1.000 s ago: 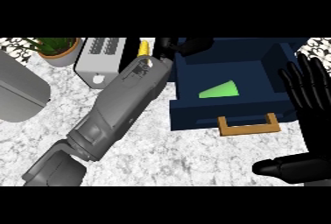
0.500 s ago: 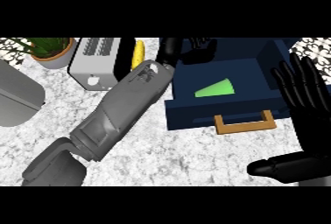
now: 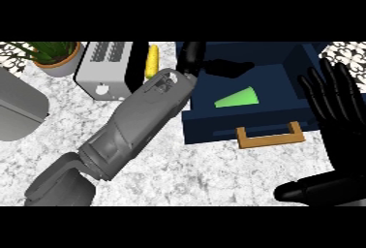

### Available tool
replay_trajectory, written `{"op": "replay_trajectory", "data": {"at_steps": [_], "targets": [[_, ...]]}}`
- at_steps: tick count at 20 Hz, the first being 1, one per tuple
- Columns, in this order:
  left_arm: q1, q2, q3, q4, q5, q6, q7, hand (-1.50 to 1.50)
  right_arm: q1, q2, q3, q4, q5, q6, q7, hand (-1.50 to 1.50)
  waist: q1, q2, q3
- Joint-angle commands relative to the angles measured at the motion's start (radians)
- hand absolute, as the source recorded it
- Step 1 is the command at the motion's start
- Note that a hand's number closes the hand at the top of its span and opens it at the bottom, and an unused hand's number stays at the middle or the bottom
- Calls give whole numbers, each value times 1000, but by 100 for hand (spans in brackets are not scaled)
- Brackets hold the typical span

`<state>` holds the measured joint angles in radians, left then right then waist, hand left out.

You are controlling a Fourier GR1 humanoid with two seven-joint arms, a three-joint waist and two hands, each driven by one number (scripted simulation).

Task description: Pick up the cup, place it into the drawer and close the drawer

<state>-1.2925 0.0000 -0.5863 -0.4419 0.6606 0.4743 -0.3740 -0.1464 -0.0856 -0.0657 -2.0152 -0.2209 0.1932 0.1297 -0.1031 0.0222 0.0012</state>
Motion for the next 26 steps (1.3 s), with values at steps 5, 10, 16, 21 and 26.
{"op": "replay_trajectory", "data": {"at_steps": [5, 10, 16, 21, 26], "targets": [[-18, 0, 68, -83, 109, -53, -104, -150, 48, -10, -34, -39, -95, 27, 30, -150, 50, -14, -1], [17, 57, 146, -99, 133, -140, -75, -150, 58, -71, -65, -114, -163, 67, 91, 150, 85, -22, -1], [160, 98, 159, -275, 131, -71, -74, -150, 141, -179, -44, -107, -34, 214, 4, 150, 111, -31, -1], [331, 227, 157, -542, 141, -24, 31, -150, 147, -188, -44, -105, 53, 198, 7, 150, 142, -38, -2], [529, 365, 166, -761, 140, -36, 76, -150, 185, -228, -45, -62, 119, 254, -44, 150, 135, -33, -1]]}}
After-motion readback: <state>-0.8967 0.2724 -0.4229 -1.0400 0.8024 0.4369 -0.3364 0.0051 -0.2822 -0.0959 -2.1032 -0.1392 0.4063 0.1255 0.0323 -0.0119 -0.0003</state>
